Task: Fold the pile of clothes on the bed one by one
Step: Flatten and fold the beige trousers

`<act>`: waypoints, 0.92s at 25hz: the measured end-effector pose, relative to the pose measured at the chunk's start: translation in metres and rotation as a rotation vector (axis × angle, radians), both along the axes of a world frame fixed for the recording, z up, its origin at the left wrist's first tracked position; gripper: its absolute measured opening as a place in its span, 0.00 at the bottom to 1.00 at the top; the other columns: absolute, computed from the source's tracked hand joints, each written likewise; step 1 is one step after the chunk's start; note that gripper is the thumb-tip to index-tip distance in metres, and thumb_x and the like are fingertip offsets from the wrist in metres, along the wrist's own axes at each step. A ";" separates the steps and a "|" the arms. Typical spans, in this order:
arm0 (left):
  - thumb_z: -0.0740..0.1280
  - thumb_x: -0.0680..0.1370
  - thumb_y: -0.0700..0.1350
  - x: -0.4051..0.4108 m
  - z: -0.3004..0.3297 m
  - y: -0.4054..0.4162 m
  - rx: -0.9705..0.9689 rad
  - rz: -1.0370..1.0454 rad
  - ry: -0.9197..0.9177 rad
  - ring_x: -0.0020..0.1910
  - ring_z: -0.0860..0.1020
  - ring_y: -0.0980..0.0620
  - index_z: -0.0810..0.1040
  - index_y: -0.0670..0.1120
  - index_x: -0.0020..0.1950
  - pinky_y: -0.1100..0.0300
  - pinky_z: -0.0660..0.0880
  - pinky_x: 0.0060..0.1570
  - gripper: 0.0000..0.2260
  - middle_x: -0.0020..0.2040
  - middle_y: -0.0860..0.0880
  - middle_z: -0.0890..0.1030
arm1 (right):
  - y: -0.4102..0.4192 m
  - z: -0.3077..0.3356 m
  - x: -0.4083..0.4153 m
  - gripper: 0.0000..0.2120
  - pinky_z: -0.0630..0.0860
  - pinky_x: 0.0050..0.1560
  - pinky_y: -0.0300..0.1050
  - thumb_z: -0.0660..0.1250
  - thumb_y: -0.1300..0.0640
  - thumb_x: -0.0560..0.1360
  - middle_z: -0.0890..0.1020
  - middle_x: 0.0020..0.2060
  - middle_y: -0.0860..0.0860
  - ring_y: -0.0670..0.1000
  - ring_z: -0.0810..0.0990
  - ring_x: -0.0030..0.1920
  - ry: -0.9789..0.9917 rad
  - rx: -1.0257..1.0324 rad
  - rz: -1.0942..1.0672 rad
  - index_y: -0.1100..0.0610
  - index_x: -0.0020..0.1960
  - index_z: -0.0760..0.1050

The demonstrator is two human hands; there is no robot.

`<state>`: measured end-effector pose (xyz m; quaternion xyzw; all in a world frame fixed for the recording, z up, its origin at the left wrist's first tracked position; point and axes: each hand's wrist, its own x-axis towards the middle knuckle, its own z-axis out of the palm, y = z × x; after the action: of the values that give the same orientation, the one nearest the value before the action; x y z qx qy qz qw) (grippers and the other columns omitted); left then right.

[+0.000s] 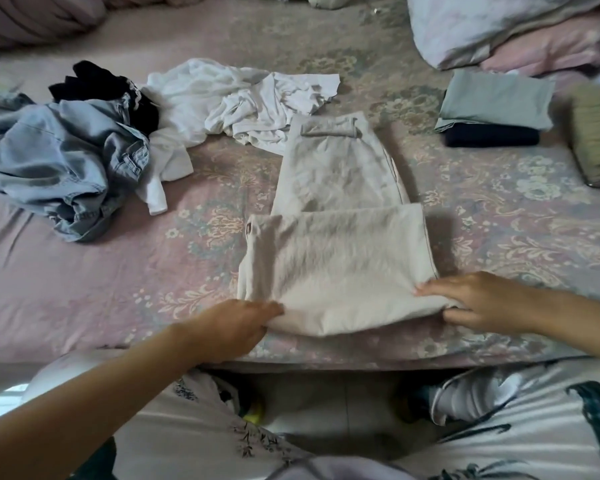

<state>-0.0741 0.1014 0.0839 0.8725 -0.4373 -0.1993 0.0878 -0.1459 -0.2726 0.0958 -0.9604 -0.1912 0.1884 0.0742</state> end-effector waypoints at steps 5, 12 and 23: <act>0.67 0.65 0.43 0.055 0.087 -0.008 -0.095 0.265 0.975 0.35 0.79 0.55 0.79 0.36 0.51 0.63 0.75 0.36 0.18 0.39 0.49 0.82 | 0.005 0.087 0.055 0.06 0.67 0.31 0.39 0.68 0.50 0.58 0.73 0.25 0.44 0.43 0.69 0.27 0.548 0.553 -0.386 0.52 0.28 0.75; 0.40 0.74 0.72 0.143 -0.015 -0.007 -1.126 1.180 1.147 0.44 0.81 0.43 0.75 0.39 0.57 0.50 0.73 0.45 0.41 0.49 0.39 0.79 | -0.007 0.004 0.136 0.26 0.72 0.59 0.49 0.56 0.34 0.75 0.82 0.53 0.51 0.50 0.80 0.53 0.422 1.253 -1.099 0.51 0.61 0.76; 0.55 0.83 0.45 0.111 -0.026 -0.078 -0.841 1.392 0.030 0.48 0.74 0.46 0.70 0.37 0.56 0.59 0.59 0.39 0.12 0.51 0.40 0.76 | 0.031 -0.015 0.157 0.11 0.71 0.41 0.37 0.63 0.58 0.78 0.79 0.52 0.51 0.48 0.77 0.48 -0.289 0.991 -1.068 0.60 0.60 0.74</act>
<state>0.0366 0.0234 0.0578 0.8358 0.1681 0.0703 0.5179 0.0114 -0.2421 0.0807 -0.7918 0.2313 -0.1099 0.5545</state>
